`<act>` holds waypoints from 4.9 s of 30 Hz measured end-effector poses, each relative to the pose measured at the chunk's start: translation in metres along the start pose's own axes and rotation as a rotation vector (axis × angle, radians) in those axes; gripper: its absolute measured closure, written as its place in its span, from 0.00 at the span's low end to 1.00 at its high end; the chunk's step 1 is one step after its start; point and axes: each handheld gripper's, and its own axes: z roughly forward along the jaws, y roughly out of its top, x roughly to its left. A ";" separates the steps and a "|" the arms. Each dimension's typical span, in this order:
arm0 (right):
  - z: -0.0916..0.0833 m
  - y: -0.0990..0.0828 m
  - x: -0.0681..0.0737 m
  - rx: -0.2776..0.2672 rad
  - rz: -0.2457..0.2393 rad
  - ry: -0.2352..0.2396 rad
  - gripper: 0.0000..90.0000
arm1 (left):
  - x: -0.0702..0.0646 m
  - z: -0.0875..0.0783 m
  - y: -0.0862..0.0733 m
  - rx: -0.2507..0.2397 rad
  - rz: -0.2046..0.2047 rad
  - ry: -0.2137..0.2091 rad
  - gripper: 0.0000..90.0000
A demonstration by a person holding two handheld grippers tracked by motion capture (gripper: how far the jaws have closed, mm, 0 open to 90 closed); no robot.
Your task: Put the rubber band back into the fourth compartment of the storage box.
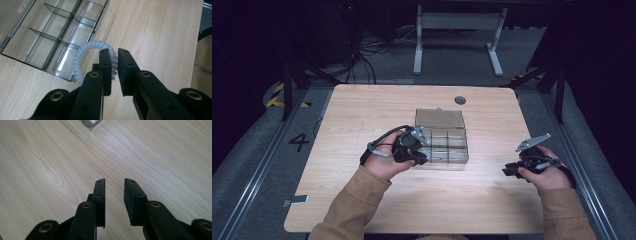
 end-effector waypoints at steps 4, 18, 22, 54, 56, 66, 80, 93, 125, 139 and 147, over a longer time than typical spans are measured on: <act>-0.002 -0.004 0.000 0.000 0.009 -0.001 0.80 | 0.004 0.001 0.002 0.001 -0.006 -0.003 0.92; -0.004 -0.008 0.000 -0.007 0.020 0.002 0.80 | 0.027 0.004 0.011 -0.004 -0.031 -0.015 0.92; -0.002 -0.005 -0.001 -0.004 0.015 0.006 0.80 | 0.032 0.005 0.012 -0.007 -0.047 -0.005 0.92; 0.000 -0.002 -0.002 -0.003 0.013 0.022 0.79 | 0.066 0.027 0.008 -0.032 -0.131 -0.054 0.92; 0.000 -0.003 -0.002 -0.002 0.016 0.022 0.79 | 0.065 0.029 0.010 -0.023 -0.126 -0.058 0.92; -0.001 -0.004 -0.003 -0.004 0.015 0.022 0.78 | 0.063 0.042 0.013 0.026 -0.103 -0.084 0.92; 0.000 -0.004 -0.003 -0.005 0.016 0.022 0.78 | 0.067 0.056 0.013 0.083 -0.116 -0.089 0.92; 0.000 -0.004 -0.003 -0.004 0.019 0.024 0.78 | 0.069 0.067 0.011 0.126 -0.139 -0.079 0.91; 0.002 -0.002 -0.002 0.001 0.010 0.023 0.77 | 0.066 0.060 0.013 0.090 -0.161 -0.028 0.76; 0.006 0.008 -0.003 0.007 -0.009 0.029 0.77 | 0.043 0.024 0.012 0.039 -0.135 0.003 0.75; 0.010 0.016 -0.003 0.008 -0.024 0.034 0.77 | 0.030 0.002 -0.001 0.016 -0.132 0.030 0.73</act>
